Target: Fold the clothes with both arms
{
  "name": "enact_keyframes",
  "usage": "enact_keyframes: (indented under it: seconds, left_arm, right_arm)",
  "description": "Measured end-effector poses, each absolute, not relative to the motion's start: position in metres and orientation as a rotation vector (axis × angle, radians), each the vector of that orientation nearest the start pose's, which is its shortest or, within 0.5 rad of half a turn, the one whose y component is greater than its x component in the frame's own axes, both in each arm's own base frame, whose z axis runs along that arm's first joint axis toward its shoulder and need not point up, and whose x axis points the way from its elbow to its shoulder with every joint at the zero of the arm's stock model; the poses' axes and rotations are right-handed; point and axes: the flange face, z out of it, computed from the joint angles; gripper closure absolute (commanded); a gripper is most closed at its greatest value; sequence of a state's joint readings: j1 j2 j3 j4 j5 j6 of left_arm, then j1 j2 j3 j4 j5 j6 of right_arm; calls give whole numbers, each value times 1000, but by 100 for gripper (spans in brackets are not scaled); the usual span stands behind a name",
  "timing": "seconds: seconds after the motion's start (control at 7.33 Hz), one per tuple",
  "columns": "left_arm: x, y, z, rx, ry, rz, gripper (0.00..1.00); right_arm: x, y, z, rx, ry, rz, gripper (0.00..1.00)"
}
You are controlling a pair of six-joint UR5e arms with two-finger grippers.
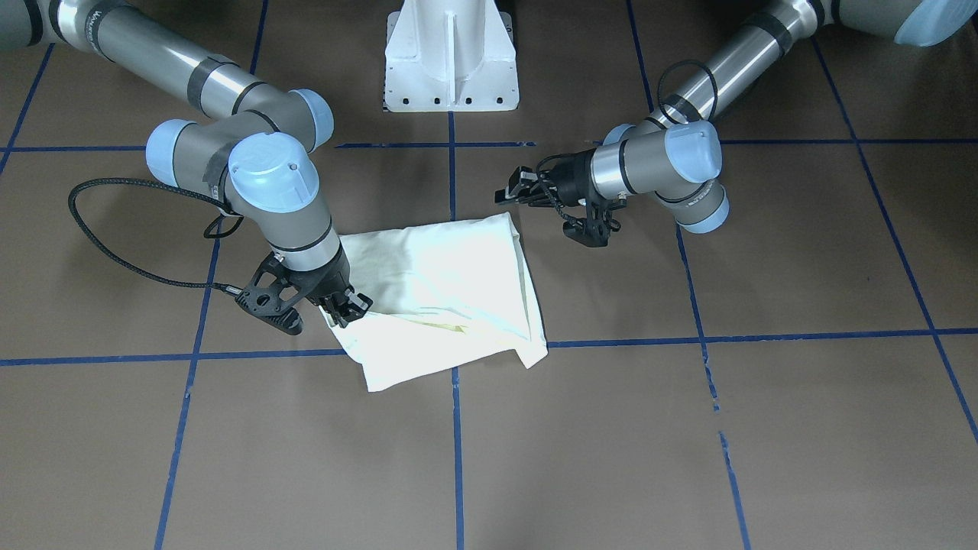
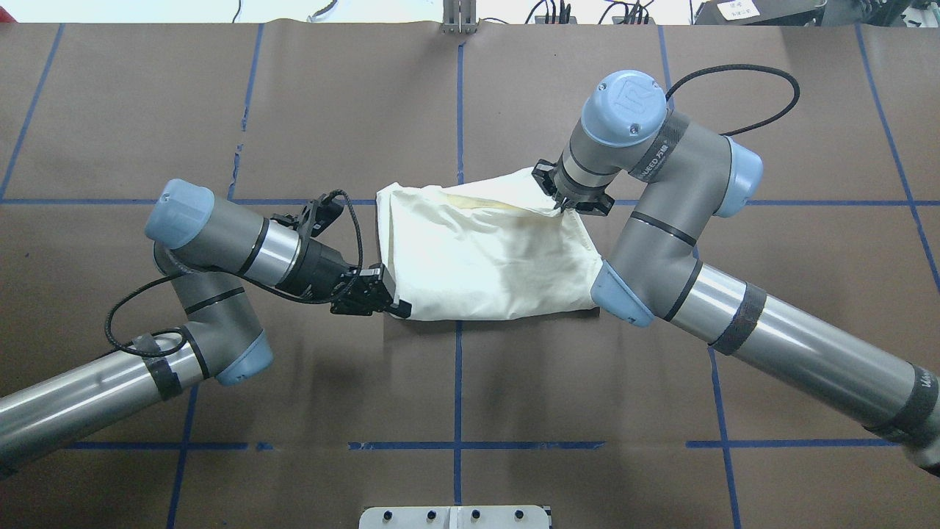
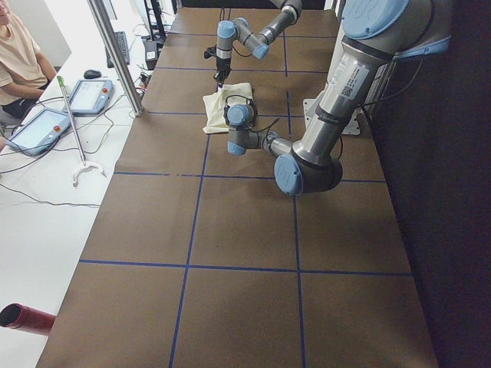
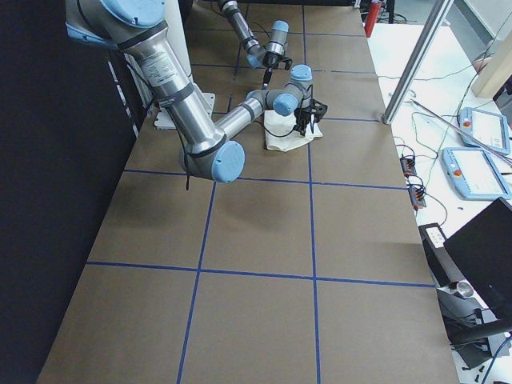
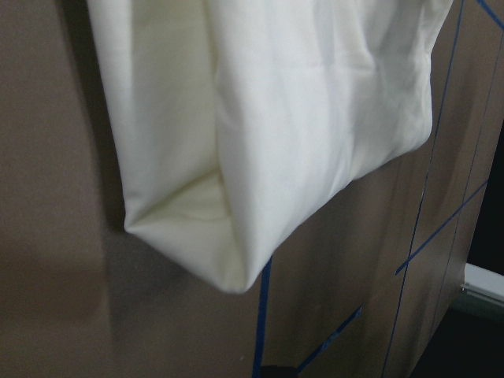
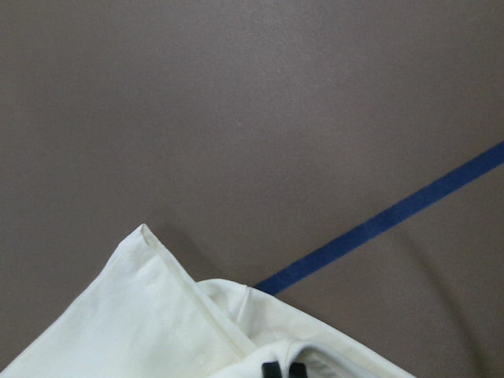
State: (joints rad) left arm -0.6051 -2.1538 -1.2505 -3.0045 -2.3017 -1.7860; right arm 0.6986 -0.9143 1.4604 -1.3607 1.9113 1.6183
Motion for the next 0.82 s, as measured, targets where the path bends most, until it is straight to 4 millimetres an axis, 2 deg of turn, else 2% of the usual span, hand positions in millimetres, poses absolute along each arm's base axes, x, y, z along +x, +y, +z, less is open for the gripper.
enact_keyframes:
  seconds: [0.27, 0.41, 0.55, 0.82]
  left_arm:
    - [540, -459, 269, -197, 1581, -126, 100]
    - [554, -460, 262, -179, 1550, -170, 100]
    - [565, -454, 264, -175, 1524, -190, 100]
    - [568, -448, 288, -175, 1482, -219, 100]
  right_arm:
    - [-495, -548, 294, -68, -827, 576, 100]
    - [-495, -548, 294, -68, -827, 577, 100]
    - [-495, -548, 294, -68, -828, 578, 100]
    - [-495, -548, 294, -68, -828, 579, 100]
